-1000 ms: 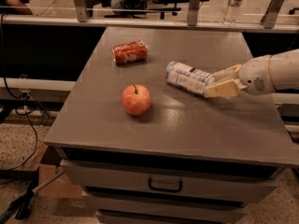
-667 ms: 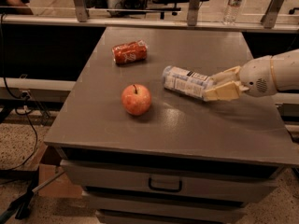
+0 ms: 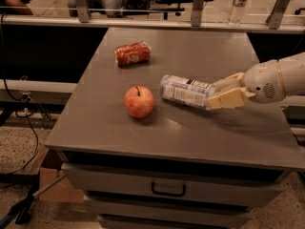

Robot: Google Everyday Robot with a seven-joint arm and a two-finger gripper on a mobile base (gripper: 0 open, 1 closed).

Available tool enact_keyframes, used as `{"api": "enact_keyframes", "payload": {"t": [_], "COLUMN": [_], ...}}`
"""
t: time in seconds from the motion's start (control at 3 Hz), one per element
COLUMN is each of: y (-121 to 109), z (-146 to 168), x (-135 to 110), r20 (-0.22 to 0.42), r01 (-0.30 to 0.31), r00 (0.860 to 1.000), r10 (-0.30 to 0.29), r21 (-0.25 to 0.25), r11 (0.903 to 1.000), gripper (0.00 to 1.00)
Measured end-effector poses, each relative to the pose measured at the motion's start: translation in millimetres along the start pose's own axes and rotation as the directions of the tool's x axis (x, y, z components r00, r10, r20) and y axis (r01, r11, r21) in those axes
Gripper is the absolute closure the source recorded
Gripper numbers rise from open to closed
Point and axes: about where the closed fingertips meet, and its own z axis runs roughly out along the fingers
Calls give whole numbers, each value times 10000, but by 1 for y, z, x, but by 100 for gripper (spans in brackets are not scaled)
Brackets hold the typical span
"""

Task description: Move blue plastic bottle near apple

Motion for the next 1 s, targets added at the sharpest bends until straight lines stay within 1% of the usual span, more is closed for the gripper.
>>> {"api": "enact_keyframes", "payload": {"t": [0.33,0.67,1.0], "y": [14,22,26], "z": [2,1,1], "x": [2,3,2], "r20": [31,36,38], "r01": [-237,-406,-460], "r00": [9997,9991,9989], "r10": [239,411,466], "r21": [-589,-923,-1014], "r11": [9980,9949,9938], "gripper": [59,37,13]}}
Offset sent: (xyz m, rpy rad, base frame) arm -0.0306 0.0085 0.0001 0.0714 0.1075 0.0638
